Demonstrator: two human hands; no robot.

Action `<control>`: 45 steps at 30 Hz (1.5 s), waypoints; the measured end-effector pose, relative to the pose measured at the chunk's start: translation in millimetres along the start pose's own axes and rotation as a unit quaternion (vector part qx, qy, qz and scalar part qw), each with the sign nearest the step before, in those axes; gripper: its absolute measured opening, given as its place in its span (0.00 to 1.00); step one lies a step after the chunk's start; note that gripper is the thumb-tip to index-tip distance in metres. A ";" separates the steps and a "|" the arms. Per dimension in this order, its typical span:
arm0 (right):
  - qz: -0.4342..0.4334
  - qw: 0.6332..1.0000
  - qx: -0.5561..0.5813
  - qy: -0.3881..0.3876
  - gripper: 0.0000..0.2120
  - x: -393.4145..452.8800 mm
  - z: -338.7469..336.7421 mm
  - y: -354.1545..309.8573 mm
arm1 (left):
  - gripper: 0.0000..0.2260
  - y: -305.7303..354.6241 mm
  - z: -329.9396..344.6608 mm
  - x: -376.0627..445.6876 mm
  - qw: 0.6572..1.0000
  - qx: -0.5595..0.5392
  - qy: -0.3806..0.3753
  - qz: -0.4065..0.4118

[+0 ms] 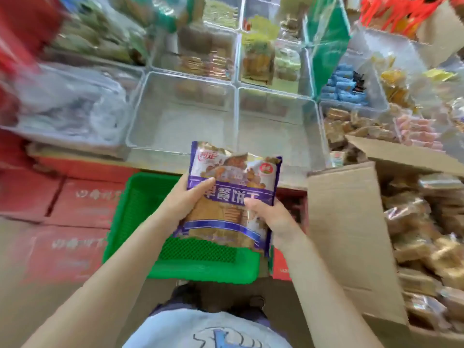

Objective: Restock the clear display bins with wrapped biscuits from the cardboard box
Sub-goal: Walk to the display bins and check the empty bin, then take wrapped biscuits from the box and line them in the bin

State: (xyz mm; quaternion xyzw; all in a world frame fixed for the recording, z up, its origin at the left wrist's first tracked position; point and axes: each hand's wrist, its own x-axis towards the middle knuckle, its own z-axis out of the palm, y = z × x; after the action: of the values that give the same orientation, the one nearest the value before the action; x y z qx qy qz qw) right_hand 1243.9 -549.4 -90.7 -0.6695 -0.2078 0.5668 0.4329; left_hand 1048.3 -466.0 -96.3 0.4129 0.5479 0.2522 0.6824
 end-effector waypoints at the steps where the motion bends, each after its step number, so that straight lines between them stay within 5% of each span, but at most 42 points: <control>1: 0.022 1.000 -0.009 -0.003 0.17 14.9 20.3 18.6 | 0.14 -19.2 -26.9 10.7 0.995 0.084 0.046 0.007; 4: 0.113 0.994 0.007 0.008 0.19 52.1 70.0 75.2 | 0.25 -82.6 -104.2 29.4 0.930 0.332 0.159 0.009; 7: 0.187 0.982 -0.001 0.020 0.23 75.8 106.0 118.5 | 0.38 -129.1 -149.7 19.7 0.881 0.434 0.182 -0.045; 12: 0.235 0.972 -0.026 0.002 0.26 110.2 146.9 163.3 | 0.43 -179.1 -157.5 15.8 0.915 0.379 0.114 -0.072; 17: 0.249 0.967 -0.046 -0.030 0.28 138.2 176.9 187.2 | 0.43 -190.5 -168.6 20.3 0.917 0.319 0.231 -0.068; 21: 0.263 0.963 -0.048 -0.043 0.23 146.5 190.4 199.0 | 0.44 -197.5 -175.4 26.2 0.930 0.287 0.187 -0.134; 24: 0.261 0.962 -0.076 0.010 0.41 157.9 187.5 218.1 | 0.44 -196.0 -174.1 28.8 0.928 0.286 0.188 -0.145; 26: 0.266 0.959 -0.098 0.025 0.45 167.5 178.7 236.7 | 0.43 -195.6 -170.2 29.4 0.931 0.279 0.185 -0.147; 32: 0.286 0.929 -0.234 -0.029 0.35 158.6 167.6 222.3 | 0.45 -194.6 -159.4 30.0 0.920 0.322 0.164 -0.153; 36: 0.221 0.913 -0.331 -0.086 0.09 129.7 167.8 160.0 | 0.38 -169.9 -146.7 29.2 0.879 0.430 0.177 -0.108; 41: 0.056 0.956 -0.278 -0.080 0.07 85.2 122.4 65.1 | 0.15 -79.6 -71.8 31.1 0.890 0.447 0.050 0.072; 45: -0.109 0.960 -0.257 0.024 0.08 22.4 32.3 -11.0 | 0.10 -0.6 25.9 23.6 0.879 0.450 -0.015 0.155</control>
State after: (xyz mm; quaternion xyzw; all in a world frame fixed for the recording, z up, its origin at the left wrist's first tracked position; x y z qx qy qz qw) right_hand 1222.0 -515.2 -94.2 -0.7449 -0.4077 0.4271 0.3105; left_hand 1079.3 -455.0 -108.0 0.7590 0.5210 0.0745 0.3834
